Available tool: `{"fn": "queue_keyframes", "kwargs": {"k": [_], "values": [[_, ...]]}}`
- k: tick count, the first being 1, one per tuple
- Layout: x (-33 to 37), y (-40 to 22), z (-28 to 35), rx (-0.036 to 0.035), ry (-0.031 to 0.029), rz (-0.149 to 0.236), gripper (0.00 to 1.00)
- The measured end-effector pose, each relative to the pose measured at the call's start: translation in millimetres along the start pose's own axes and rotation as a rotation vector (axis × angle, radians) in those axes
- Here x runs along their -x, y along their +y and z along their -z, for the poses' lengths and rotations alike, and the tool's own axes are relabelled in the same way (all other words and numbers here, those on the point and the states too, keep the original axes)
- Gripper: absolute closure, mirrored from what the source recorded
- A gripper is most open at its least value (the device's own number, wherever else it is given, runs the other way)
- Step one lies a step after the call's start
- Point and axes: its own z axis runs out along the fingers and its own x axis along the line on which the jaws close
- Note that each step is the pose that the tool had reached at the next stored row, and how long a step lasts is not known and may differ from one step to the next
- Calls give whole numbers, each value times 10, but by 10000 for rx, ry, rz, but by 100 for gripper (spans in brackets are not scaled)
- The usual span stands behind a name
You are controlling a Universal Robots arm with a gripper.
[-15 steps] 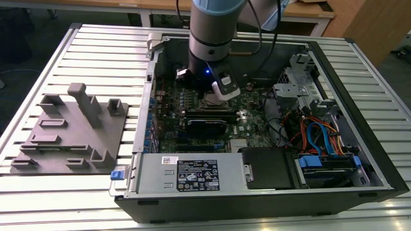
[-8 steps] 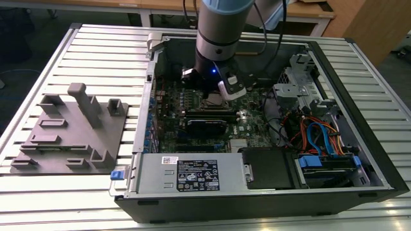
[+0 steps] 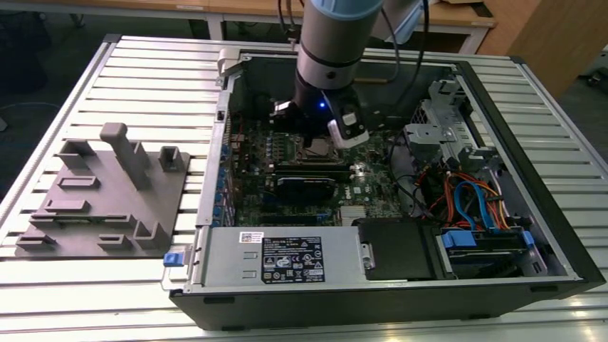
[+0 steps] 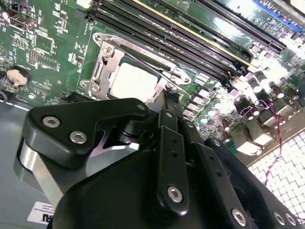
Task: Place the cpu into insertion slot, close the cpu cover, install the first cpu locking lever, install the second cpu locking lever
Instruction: 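Install the second cpu locking lever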
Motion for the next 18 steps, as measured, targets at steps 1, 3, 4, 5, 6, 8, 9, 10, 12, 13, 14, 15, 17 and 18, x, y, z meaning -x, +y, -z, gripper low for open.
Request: {"fn": "queue_keyframes", "kwargs": {"k": [1, 3, 4, 5, 6, 8, 9, 10, 12, 13, 14, 15, 17, 18], "values": [[11, 1, 1, -6, 32, -19, 90], [37, 3, 4, -22, 100, -55, 90], [49, 4, 4, -24, 129, -72, 90], [59, 4, 4, -26, 163, -89, 90], [69, 5, 4, -29, 209, -105, 90], [91, 7, 6, -35, 288, -136, 90], [111, 8, 7, -38, 327, -148, 90], [129, 10, 7, -39, 361, -156, 90], [167, 12, 8, -41, 403, -173, 90], [186, 13, 8, -42, 423, -179, 90], [199, 14, 9, -45, 434, -183, 90], [205, 14, 9, -55, 436, -185, 90], [207, 15, 10, -129, 442, -193, 90], [208, 15, 12, -187, 449, -197, 90]]}}
